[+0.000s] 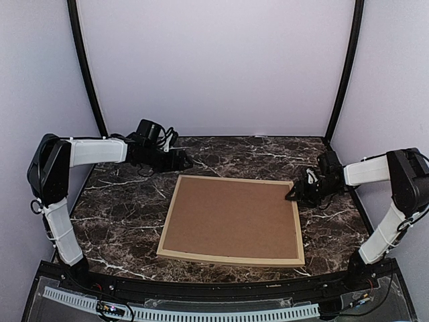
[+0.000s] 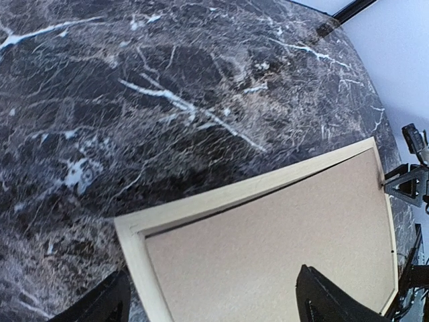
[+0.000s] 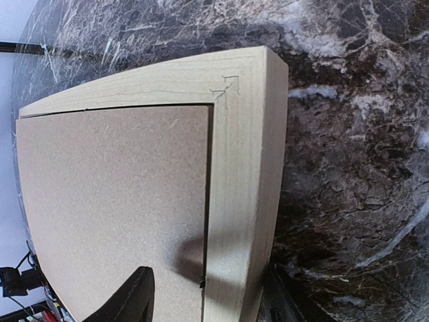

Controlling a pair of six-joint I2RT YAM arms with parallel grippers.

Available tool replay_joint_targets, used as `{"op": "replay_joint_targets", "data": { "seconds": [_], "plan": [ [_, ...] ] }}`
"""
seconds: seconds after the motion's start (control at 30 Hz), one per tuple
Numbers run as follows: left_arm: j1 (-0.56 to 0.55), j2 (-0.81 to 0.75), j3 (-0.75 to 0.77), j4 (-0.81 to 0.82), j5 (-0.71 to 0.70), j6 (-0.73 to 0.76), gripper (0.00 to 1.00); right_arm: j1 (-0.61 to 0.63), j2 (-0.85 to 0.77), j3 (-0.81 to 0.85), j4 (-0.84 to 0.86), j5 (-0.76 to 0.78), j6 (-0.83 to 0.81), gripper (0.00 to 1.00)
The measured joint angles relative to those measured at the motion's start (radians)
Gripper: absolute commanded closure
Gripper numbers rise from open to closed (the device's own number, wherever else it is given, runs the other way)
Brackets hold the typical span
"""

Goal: Put the photo into the frame
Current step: Press the backboard against the frame body.

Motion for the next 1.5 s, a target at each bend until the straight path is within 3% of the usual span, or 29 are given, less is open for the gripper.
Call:
{"op": "replay_joint_targets", "data": {
  "seconds": [0.33, 0.57, 1.5],
  "plan": [
    [0.000, 0.180, 0.188, 0.029, 0.128, 0.027, 0.14, 0.000, 0.000, 0.000, -0.001, 0.000, -0.001, 0.44],
    [-0.002, 0.262, 0.212, 0.024, 0.174, 0.027, 0.16, 0.000, 0.000, 0.000, -0.002, 0.000, -0.001, 0.44],
    [-0.015, 0.274, 0.235, -0.069, 0.172, 0.047, 0.23, 0.000, 0.000, -0.003, 0.002, 0.000, -0.001, 0.44]
  ]
}}
